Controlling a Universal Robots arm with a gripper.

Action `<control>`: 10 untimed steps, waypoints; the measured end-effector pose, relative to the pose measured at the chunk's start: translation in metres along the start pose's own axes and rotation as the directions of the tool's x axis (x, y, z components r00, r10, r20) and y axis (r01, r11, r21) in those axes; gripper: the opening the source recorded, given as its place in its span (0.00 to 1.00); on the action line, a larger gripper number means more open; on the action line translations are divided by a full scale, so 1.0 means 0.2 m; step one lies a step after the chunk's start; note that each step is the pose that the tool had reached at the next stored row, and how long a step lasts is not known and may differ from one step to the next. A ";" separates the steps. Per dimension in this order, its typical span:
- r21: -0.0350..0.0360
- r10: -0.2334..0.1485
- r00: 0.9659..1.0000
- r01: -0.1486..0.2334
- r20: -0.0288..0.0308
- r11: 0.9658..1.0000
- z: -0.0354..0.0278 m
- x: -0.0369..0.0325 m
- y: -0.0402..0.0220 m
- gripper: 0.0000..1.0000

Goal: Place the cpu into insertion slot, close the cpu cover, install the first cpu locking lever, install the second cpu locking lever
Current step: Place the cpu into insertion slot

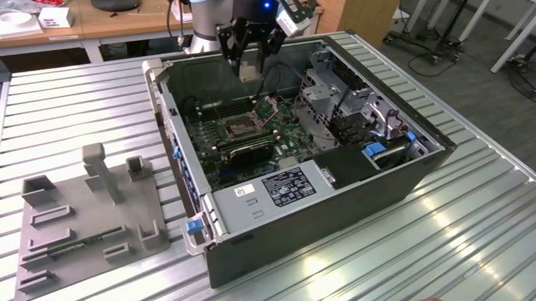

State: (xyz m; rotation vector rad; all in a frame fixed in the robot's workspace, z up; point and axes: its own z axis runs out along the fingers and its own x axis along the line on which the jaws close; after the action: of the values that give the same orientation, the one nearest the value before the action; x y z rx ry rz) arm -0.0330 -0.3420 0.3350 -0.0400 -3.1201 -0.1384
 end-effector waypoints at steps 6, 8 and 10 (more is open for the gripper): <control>0.000 0.000 1.000 0.000 0.000 1.000 0.015 0.000 -0.001 0.54; 0.000 0.000 1.000 0.000 0.000 1.000 0.016 0.001 -0.001 0.54; 0.000 0.000 1.000 0.000 0.000 1.000 0.016 0.005 -0.001 0.54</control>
State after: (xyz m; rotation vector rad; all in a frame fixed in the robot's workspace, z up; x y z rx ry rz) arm -0.0341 -0.3420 0.3318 -0.0402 -3.1203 -0.1384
